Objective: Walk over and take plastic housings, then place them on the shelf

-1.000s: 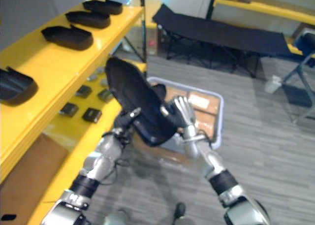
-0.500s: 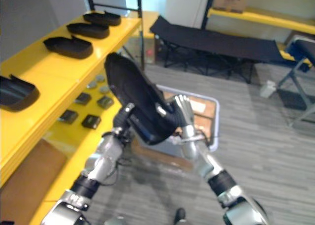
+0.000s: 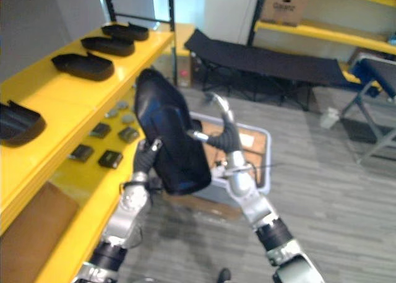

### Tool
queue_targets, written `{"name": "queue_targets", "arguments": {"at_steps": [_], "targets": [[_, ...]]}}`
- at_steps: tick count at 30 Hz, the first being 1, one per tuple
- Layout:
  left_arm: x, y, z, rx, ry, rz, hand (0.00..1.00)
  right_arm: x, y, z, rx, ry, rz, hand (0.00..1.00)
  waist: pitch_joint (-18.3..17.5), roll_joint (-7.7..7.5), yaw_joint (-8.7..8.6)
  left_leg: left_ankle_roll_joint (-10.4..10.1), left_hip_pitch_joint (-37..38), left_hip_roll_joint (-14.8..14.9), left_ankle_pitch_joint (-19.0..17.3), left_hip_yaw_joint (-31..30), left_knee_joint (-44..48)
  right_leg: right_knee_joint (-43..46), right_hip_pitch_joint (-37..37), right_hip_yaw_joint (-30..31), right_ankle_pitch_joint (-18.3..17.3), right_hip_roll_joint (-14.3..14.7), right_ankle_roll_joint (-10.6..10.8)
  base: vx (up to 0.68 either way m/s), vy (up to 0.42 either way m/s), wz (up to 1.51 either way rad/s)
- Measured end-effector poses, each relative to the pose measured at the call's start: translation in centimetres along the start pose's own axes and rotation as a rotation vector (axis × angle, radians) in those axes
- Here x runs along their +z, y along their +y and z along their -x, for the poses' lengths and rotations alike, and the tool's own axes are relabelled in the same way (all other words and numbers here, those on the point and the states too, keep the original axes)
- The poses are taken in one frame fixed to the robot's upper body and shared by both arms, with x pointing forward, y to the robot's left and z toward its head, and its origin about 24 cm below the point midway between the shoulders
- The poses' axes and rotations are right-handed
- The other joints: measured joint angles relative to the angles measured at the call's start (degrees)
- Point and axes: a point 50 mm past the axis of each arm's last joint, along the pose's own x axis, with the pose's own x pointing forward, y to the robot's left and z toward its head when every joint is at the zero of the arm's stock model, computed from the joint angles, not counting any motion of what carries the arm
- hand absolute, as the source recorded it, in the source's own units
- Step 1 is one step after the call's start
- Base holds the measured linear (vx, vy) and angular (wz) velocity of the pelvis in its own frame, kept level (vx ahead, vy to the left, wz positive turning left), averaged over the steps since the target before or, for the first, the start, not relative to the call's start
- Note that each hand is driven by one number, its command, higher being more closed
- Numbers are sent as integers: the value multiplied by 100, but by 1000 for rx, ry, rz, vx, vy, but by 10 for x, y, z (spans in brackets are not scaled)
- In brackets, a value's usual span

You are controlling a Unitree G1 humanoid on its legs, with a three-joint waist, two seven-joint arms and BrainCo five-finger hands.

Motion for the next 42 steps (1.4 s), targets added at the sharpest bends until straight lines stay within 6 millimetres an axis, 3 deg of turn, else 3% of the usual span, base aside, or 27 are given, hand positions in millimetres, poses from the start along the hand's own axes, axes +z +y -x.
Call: {"name": "queue_targets", "arguments": {"at_steps": [9, 12, 13, 15, 16, 18, 20, 23, 27, 30, 34, 39, 41, 42], "targets": [[-14, 43, 11, 364, 5, -132, 100, -2, -45, 16, -145, 81, 9, 0, -73, 97, -2, -16, 83, 10, -10, 138, -25, 43, -10, 132, 12, 19, -34, 7, 12, -7], [-10, 64, 14, 473, -45, -122, 100, -15, -78, 46, -280, 217, -34, 0, -81, 87, -43, -17, 81, 6, -38, 158, -26, 48, -30, 161, 21, 14, -22, 5, 25, -5], [-9, 66, 15, 483, -53, -118, 100, -17, -80, 49, -290, 232, -39, 0, -81, 87, -54, -16, 80, 6, -40, 159, -27, 48, -33, 163, 21, 15, -22, -2, 27, -5], [0, 78, 24, 525, -122, -58, 100, -33, -92, 82, -368, 382, -107, 0, -79, 89, -133, -16, 74, 6, -49, 173, -40, 48, -58, 184, 20, 17, -20, 0, 10, -2], [3, 79, 27, 527, -140, -44, 100, -38, -93, 92, -386, 424, -121, 0, -79, 90, -143, -18, 73, 6, -53, 183, -43, 48, -68, 196, 19, 17, -18, -5, 21, -9], [17, 77, 38, 514, -207, 42, 100, -57, -89, 135, -448, 608, -177, 0, -63, 114, -156, -13, 73, 2, -76, 272, -46, 49, -121, 270, 22, 14, -3, -10, 22, -15], [25, 73, 47, 482, -241, 106, 100, -65, -84, 163, -493, 711, -221, 0, -46, 172, -193, -3, 77, -15, -93, 289, -46, 49, -125, 285, 10, -3, 13, -5, 13, -5], [32, 68, 59, 421, -287, 167, 100, -68, -78, 181, -497, 761, -266, 0, -44, 265, -295, 1, 76, -40, -100, 297, -86, 48, -143, 298, -32, -19, 65, 0, 0, 0], [44, 72, 62, 396, -350, 234, 100, -66, -77, 172, -456, 701, -308, 0, -12, 320, -279, -2, 55, -35, -110, 247, -93, 48, -133, 255, -54, -16, 64, -15, 7, 8], [59, 87, 67, 441, -425, 222, 100, -66, -78, 158, -427, 651, -329, 0, 0, 365, -223, 1, -25, -69, -98, 22, -91, 49, -65, 56, -97, -81, 58, 8, 26, 34], [71, 126, 79, 621, -499, 97, 100, -70, -70, 133, -351, 586, -356, 0, -14, 440, -3, 22, -115, -147, -83, -344, -91, 50, 113, -351, -111, -141, 74, 31, 26, 47], [68, 188, 118, 899, -464, -177, 100, -76, -29, 102, -149, 563, -385, 0, -29, 419, 698, 117, -288, -348, -2, -966, -199, 49, 338, -1010, -188, -308, 173, 28, 40, 64], [68, 200, 128, 948, -456, -233, 100, -78, -15, 97, -75, 563, -359, 0, -39, 404, 877, 142, -339, -435, 16, -1187, -208, 50, 428, -1227, -209, -370, 201, 41, 60, 73], [69, 209, 138, 1000, -456, -270, 100, -77, -3, 91, 4, 549, -316, 0, -50, 387, 1106, 163, -376, -507, 25, -1329, -215, 50, 511, -1402, -235, -424, 235, 31, 56, 57]]}}
